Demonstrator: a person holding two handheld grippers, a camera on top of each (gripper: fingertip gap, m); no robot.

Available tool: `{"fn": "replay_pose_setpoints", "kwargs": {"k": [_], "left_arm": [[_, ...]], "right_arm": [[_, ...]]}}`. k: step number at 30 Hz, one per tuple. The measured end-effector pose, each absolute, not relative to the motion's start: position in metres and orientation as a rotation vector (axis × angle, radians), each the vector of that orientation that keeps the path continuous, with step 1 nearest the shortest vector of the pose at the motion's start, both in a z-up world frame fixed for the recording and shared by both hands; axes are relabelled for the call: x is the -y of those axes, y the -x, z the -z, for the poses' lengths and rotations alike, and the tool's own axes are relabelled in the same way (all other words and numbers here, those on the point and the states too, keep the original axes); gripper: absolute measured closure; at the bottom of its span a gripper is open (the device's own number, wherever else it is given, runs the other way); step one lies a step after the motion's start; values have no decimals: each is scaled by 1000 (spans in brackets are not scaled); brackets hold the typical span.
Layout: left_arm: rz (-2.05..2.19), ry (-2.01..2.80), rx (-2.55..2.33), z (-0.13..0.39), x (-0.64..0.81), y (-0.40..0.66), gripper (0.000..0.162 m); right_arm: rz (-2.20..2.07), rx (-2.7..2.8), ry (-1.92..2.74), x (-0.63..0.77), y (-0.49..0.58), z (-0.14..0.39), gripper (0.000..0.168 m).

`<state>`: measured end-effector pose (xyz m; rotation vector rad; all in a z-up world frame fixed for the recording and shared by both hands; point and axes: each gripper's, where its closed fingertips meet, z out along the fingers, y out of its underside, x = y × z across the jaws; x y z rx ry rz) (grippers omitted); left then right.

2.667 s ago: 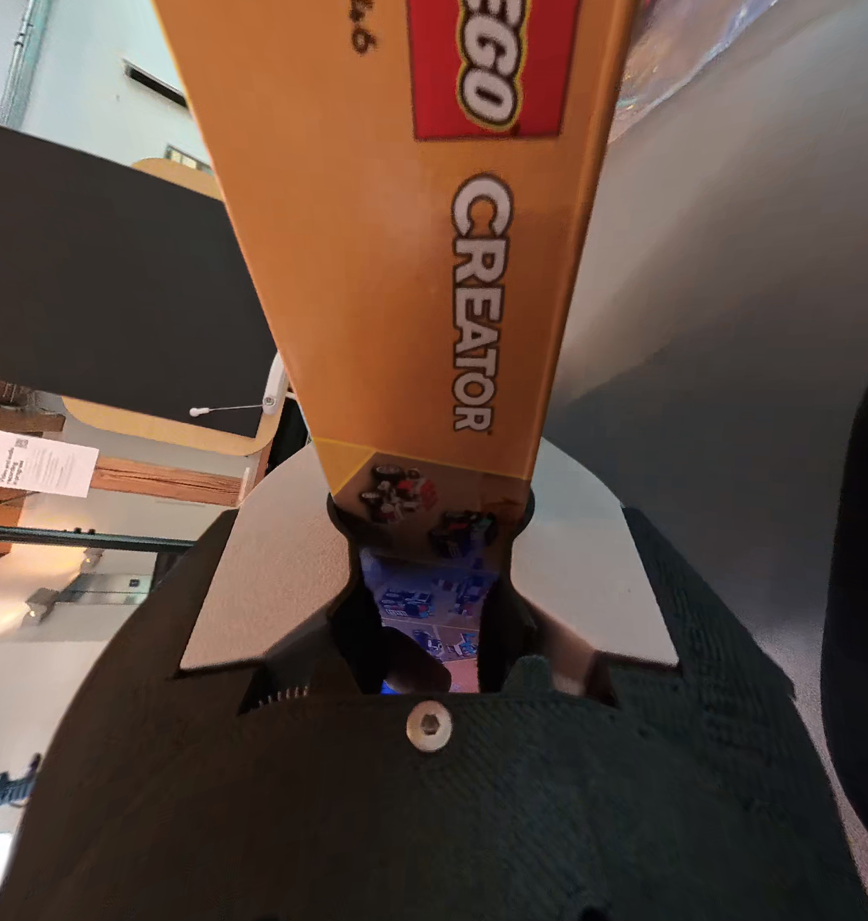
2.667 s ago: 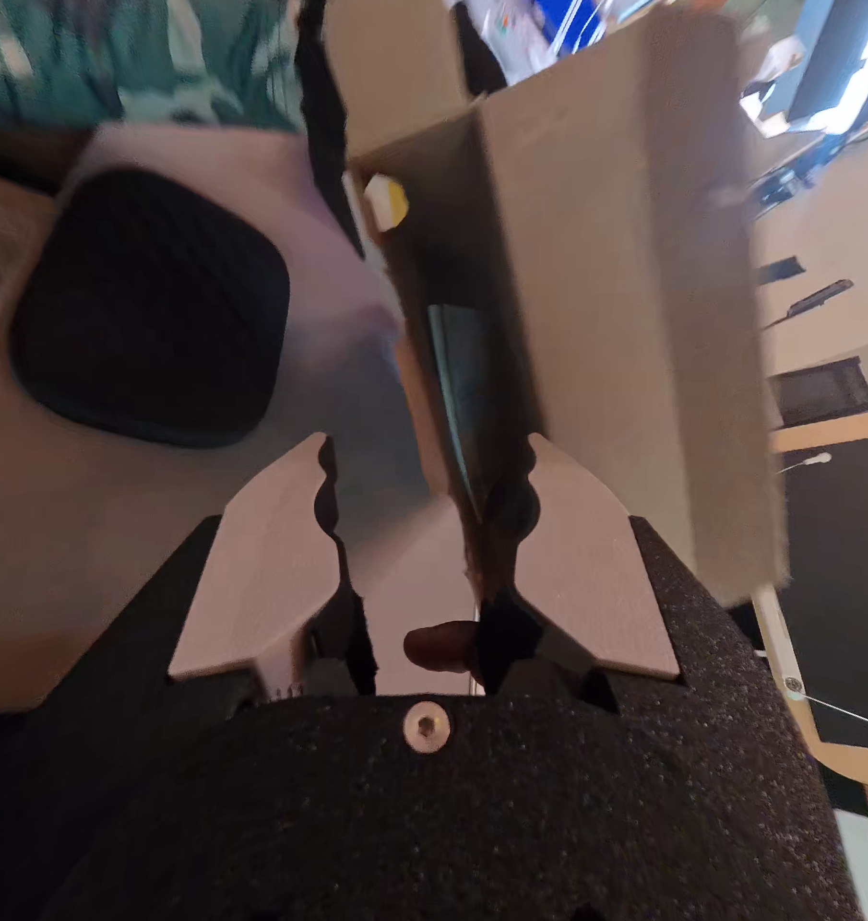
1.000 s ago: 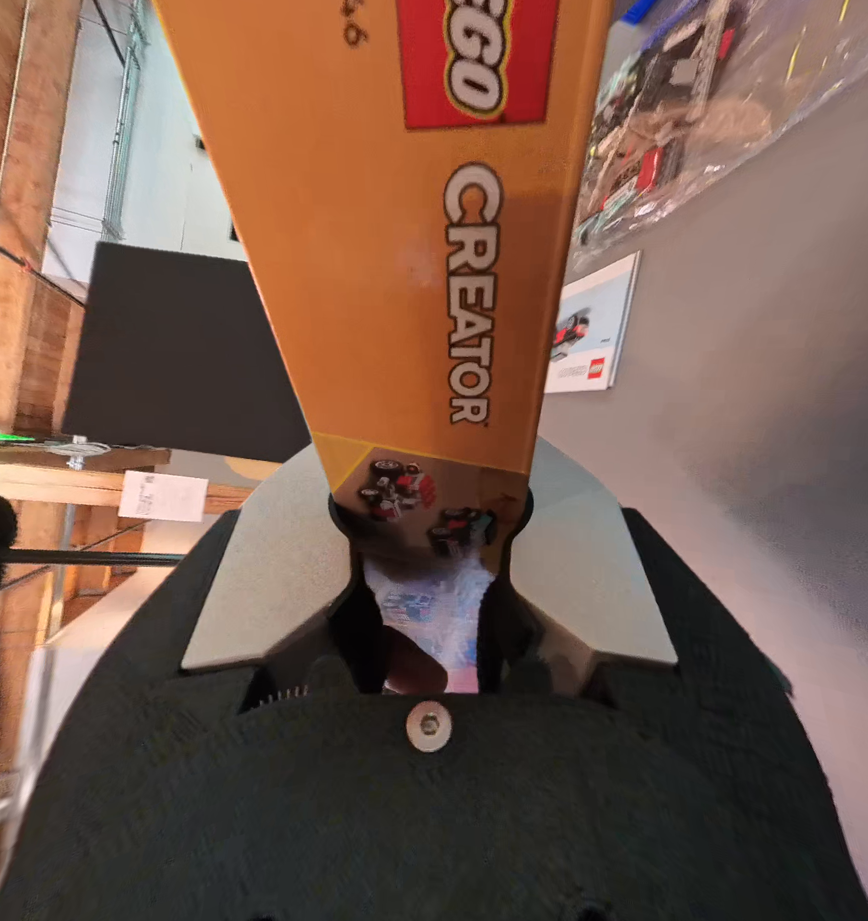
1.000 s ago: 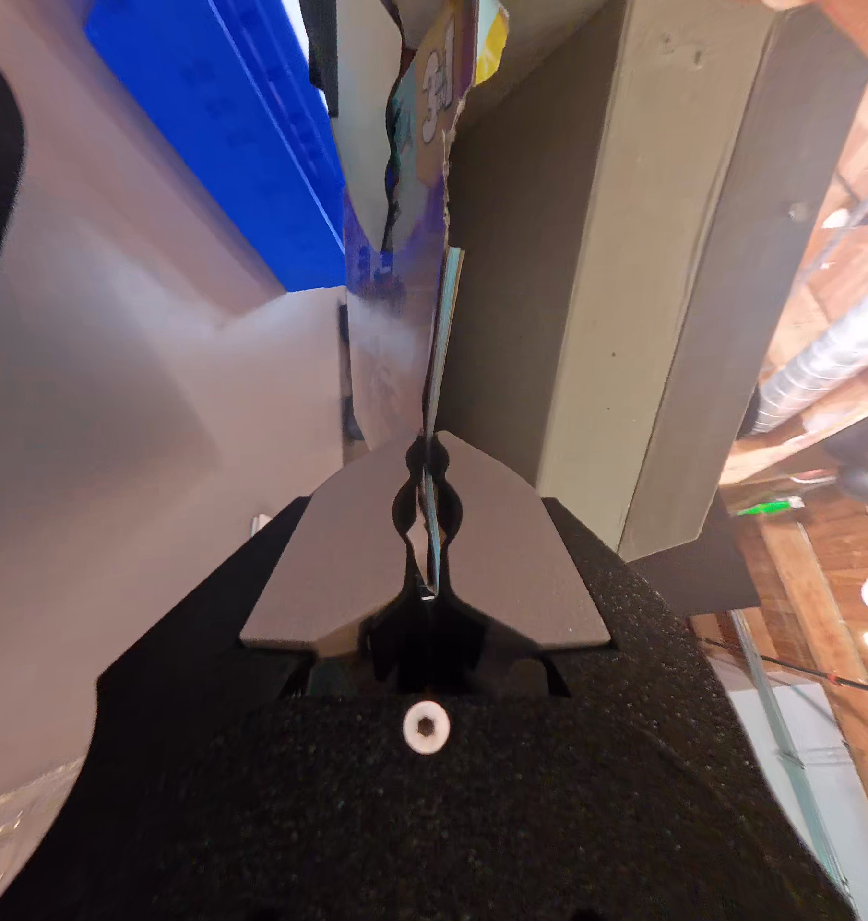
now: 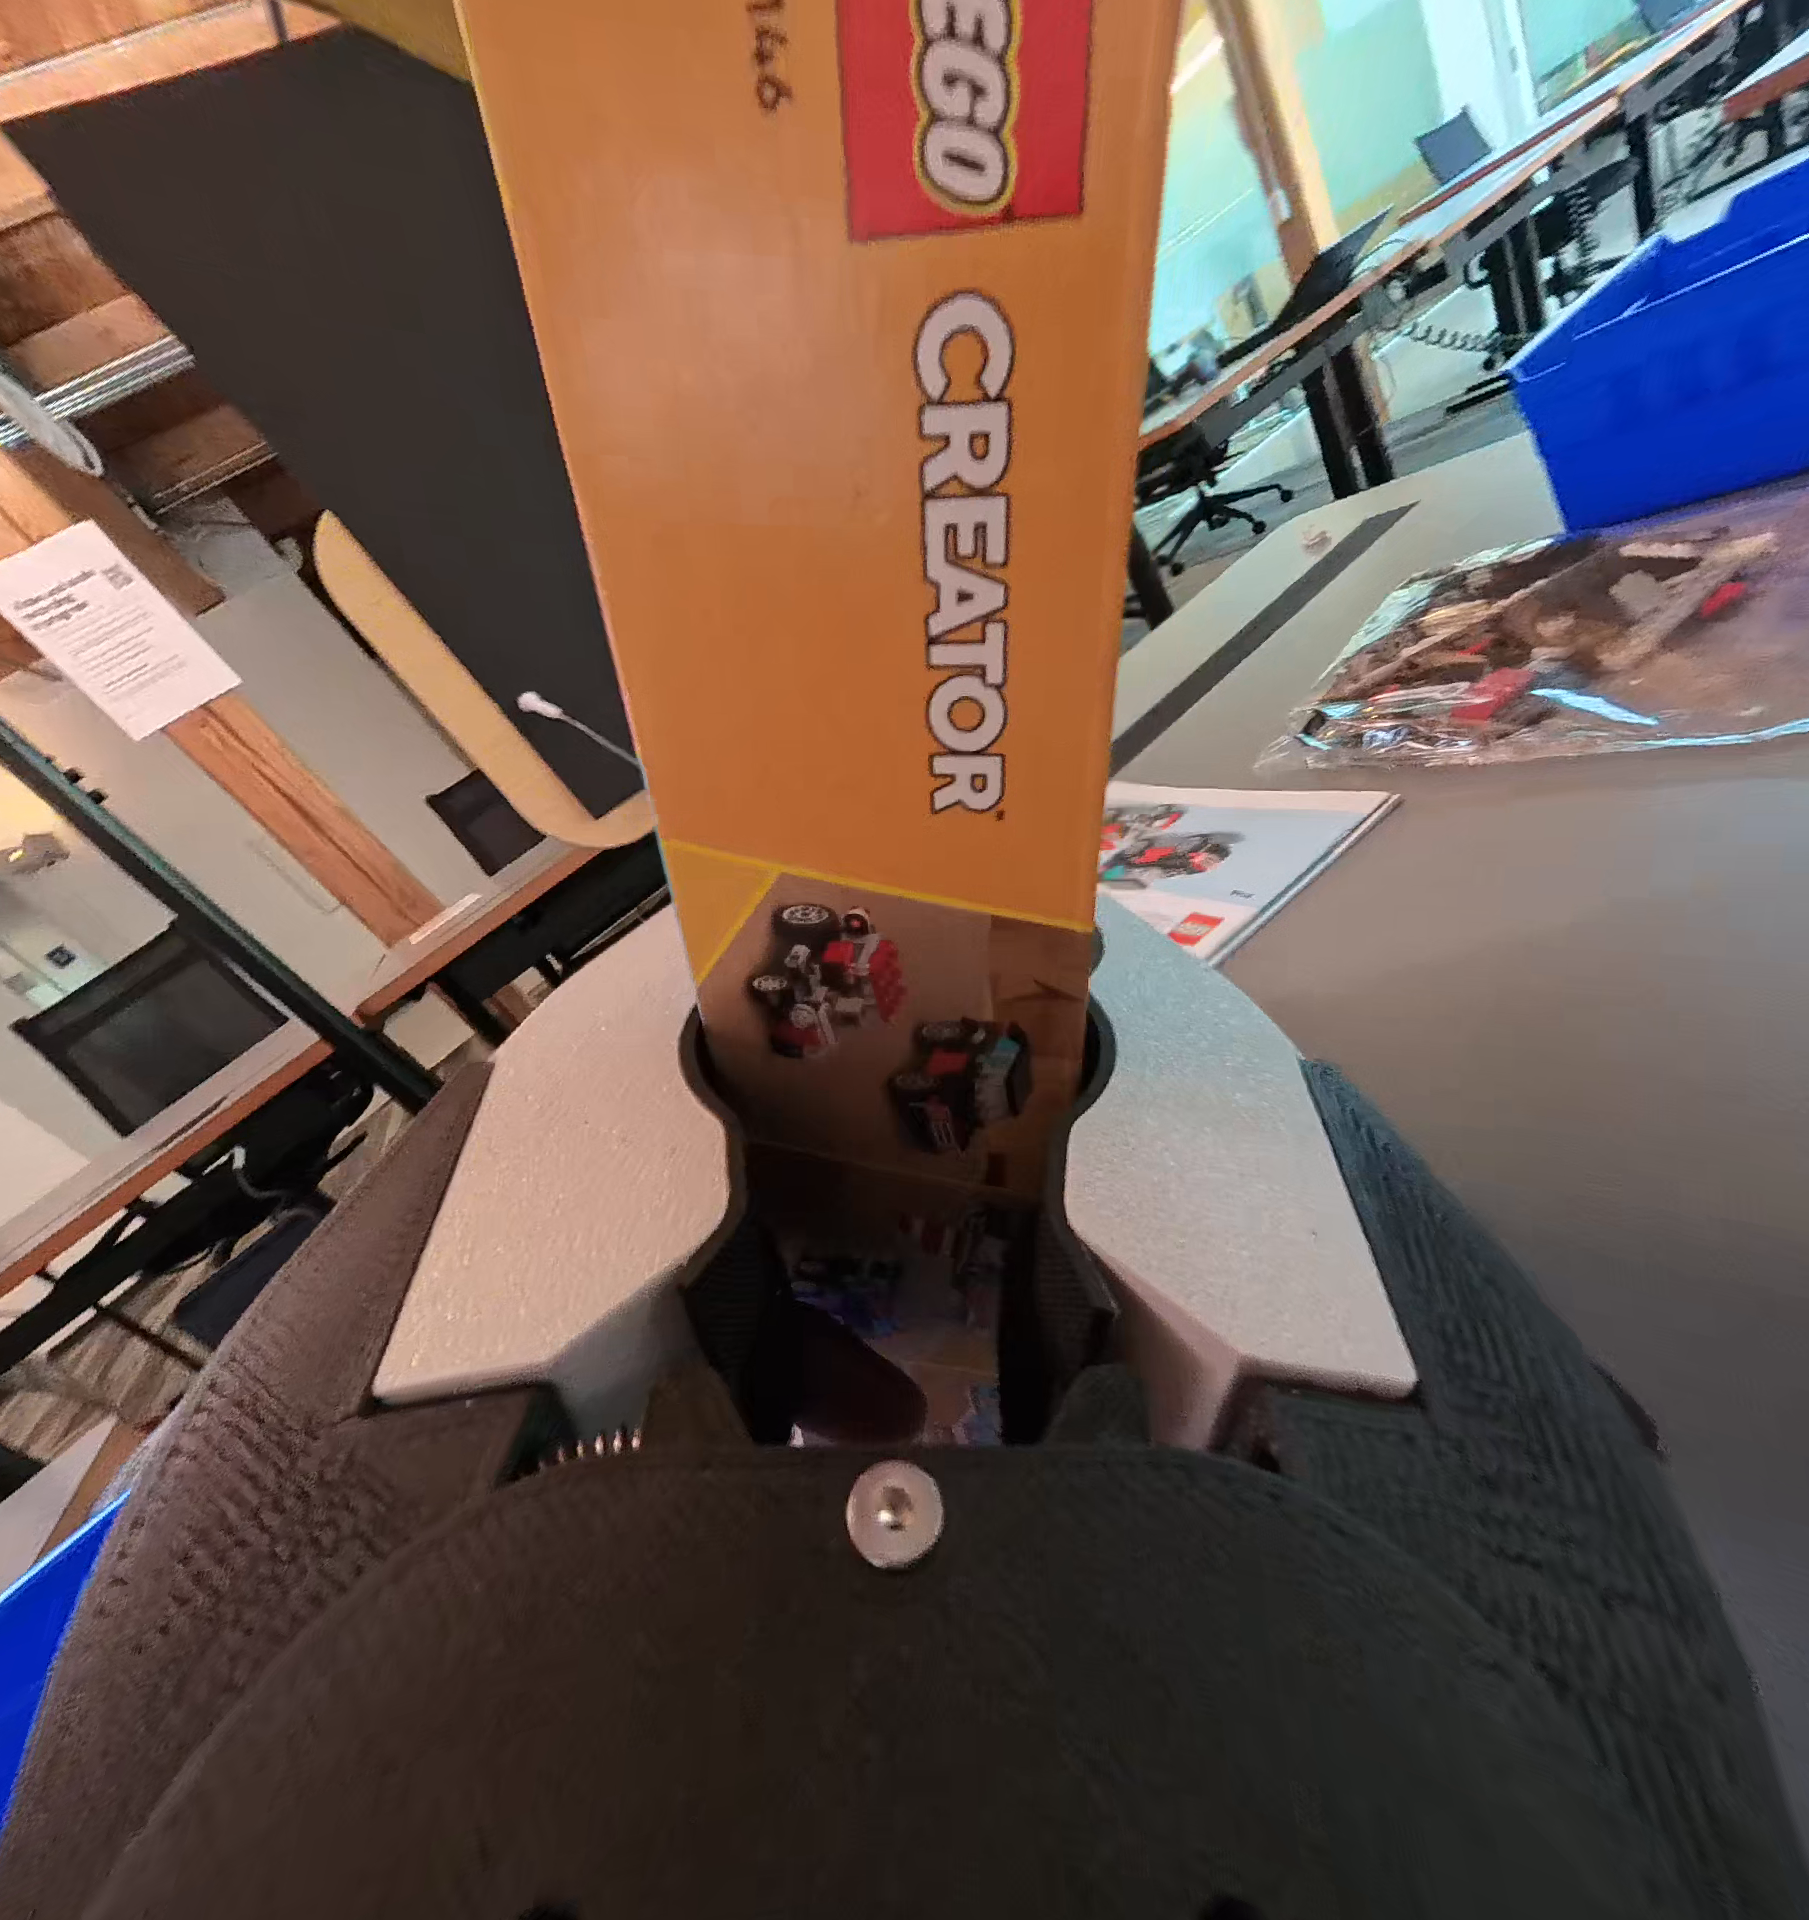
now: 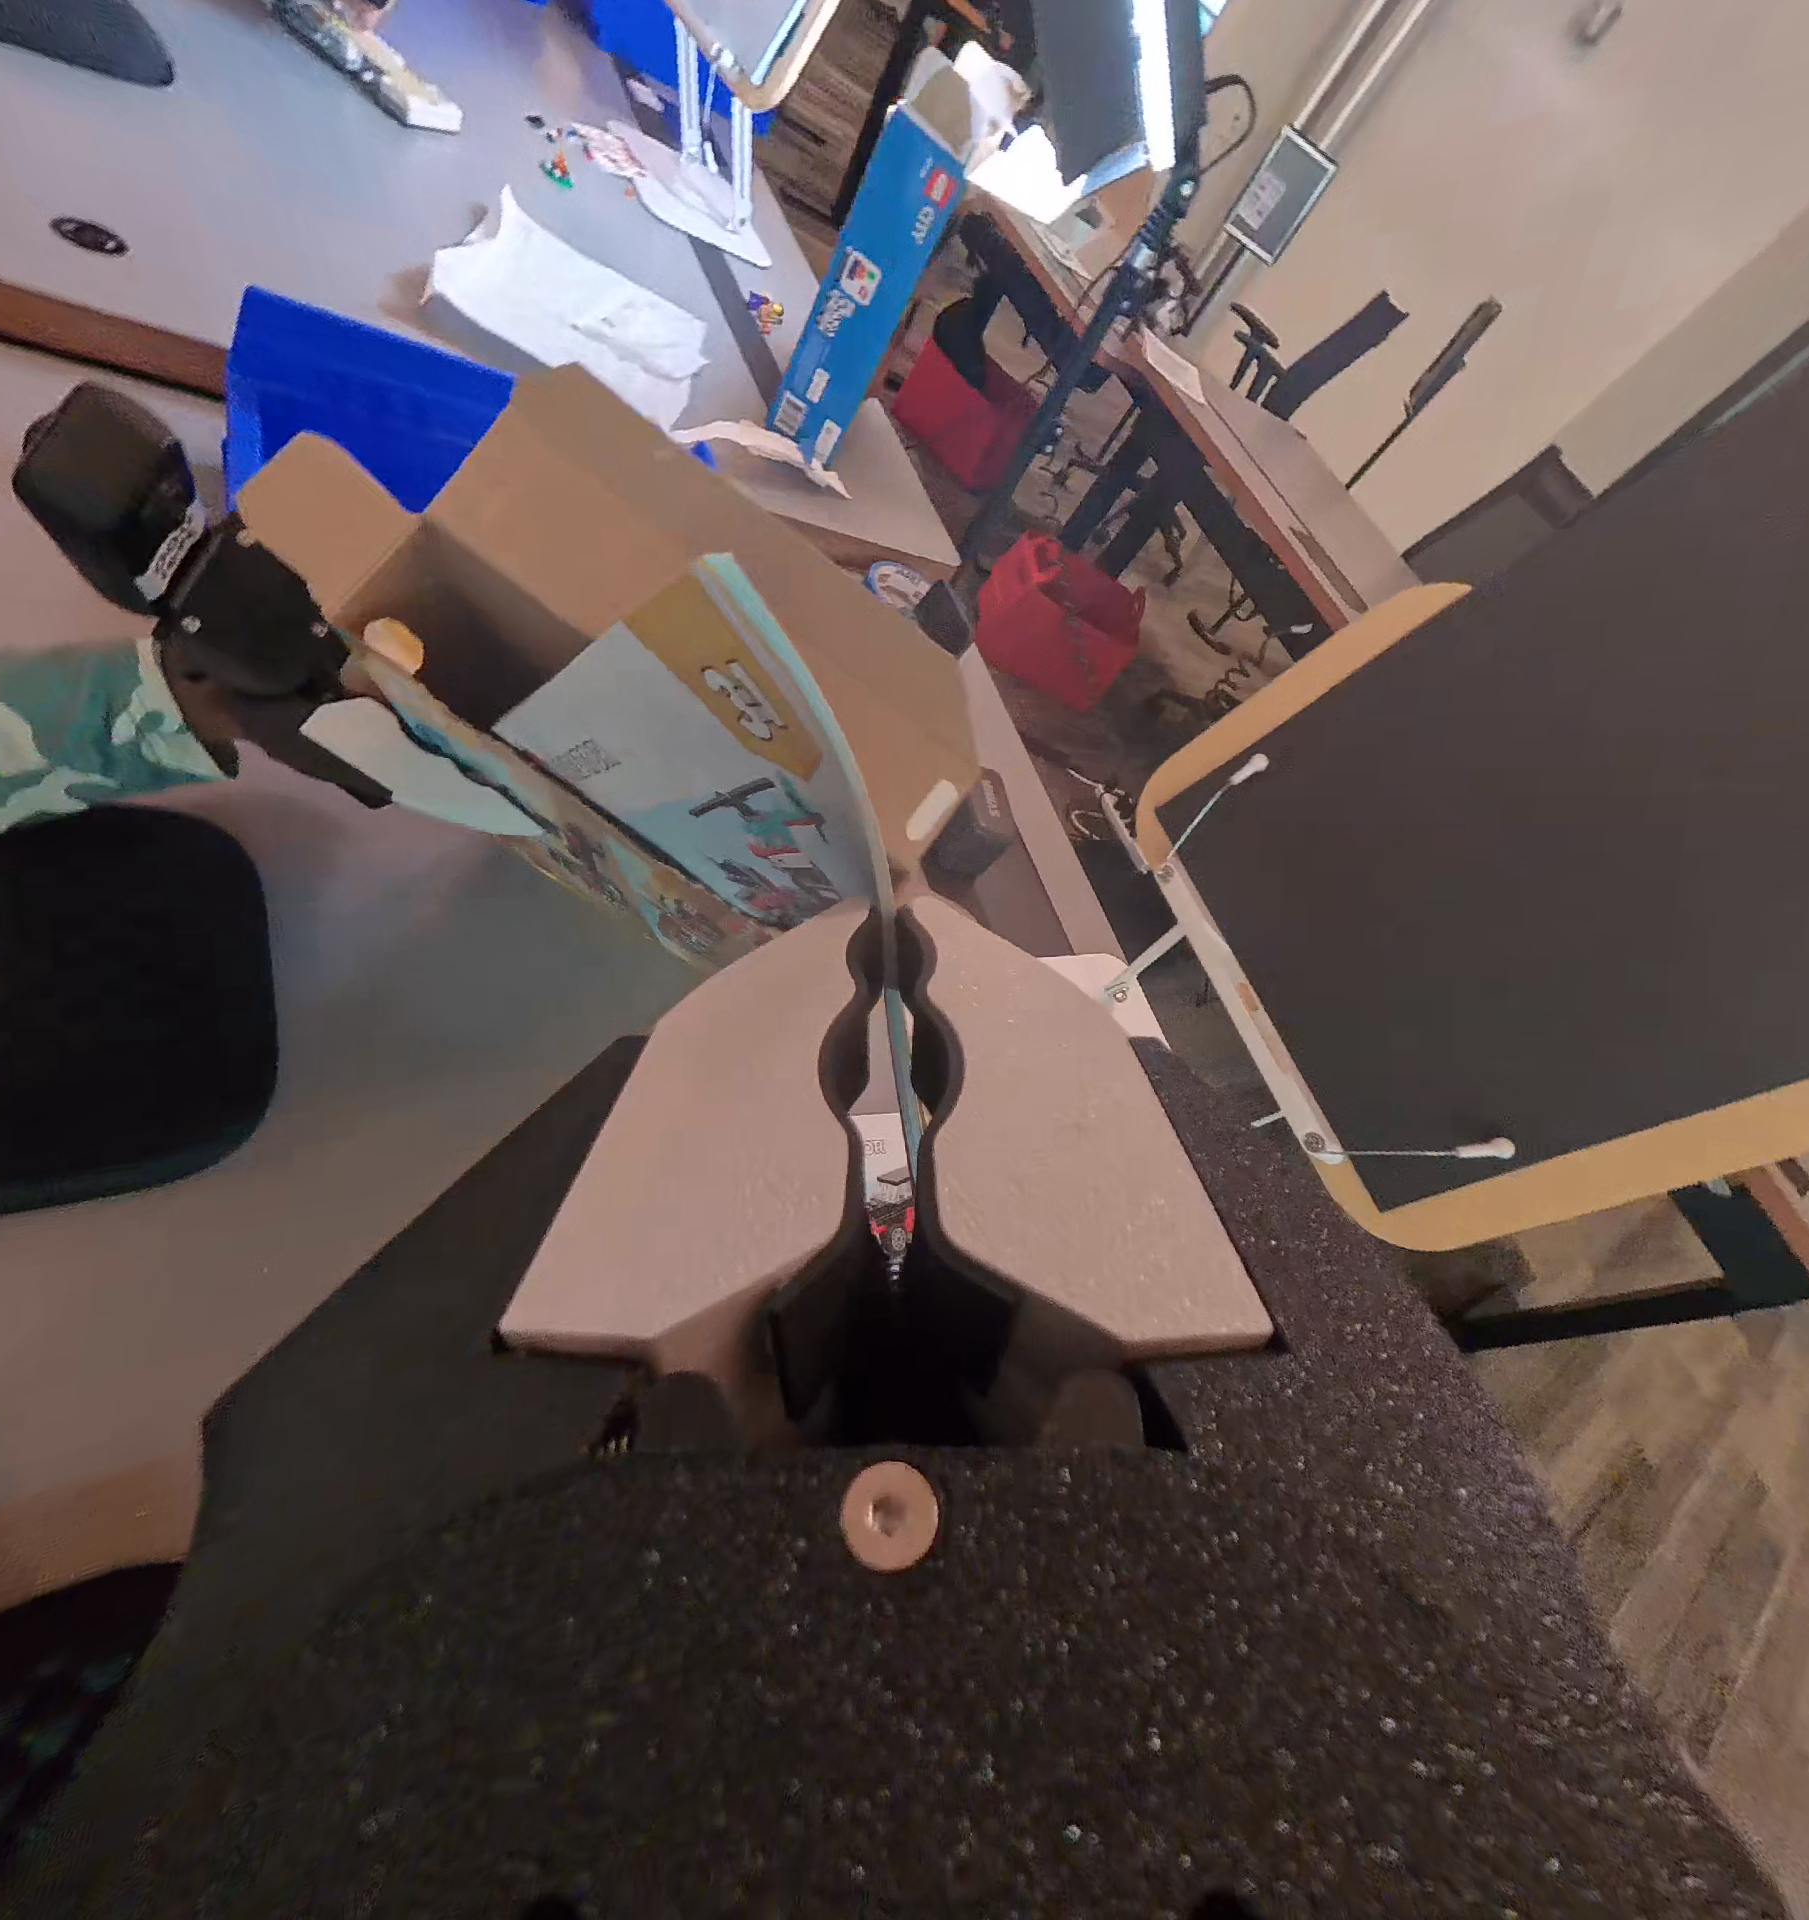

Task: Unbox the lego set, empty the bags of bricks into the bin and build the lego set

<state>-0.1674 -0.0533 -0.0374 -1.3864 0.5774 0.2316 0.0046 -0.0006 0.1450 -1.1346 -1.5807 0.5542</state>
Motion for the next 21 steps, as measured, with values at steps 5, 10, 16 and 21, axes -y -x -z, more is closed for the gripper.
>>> {"fn": "replay_pose_setpoints", "kwargs": {"k": [5,10,16,21], "left_arm": [[-259,1395,-505,35,53,181,100],[-248,1391,-480,32,54,187,100],[-211,1360,-471,29,61,195,99],[-223,1334,-515,30,64,190,100]], "right_arm": [[-557,1500,1191,-21,-19,-176,166],[-489,1462,1212,-37,-36,-193,166],[-376,1519,1311,-58,-49,-172,166],[-314,1611,1440,-88,-43,-117,166]]}}
